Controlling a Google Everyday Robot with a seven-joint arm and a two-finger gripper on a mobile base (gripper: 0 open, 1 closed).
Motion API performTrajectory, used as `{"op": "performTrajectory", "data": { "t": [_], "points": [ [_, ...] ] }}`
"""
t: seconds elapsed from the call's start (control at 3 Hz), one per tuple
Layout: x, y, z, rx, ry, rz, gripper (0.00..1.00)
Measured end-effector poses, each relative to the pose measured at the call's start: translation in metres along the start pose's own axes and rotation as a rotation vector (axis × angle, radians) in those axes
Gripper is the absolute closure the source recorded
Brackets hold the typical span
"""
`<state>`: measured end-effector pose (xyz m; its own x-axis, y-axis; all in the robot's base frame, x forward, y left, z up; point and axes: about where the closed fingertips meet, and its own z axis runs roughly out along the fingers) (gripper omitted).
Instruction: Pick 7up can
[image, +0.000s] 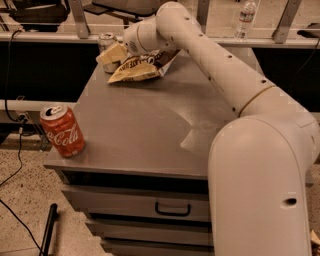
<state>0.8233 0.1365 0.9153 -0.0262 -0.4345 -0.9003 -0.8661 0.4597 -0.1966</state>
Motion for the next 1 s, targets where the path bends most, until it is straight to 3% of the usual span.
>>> {"op": "performTrajectory", "data": {
  "t": [1.0],
  "points": [
    [-0.017,0.02,0.017,-0.092,-0.052,-0.025,0.86]
  ]
}}
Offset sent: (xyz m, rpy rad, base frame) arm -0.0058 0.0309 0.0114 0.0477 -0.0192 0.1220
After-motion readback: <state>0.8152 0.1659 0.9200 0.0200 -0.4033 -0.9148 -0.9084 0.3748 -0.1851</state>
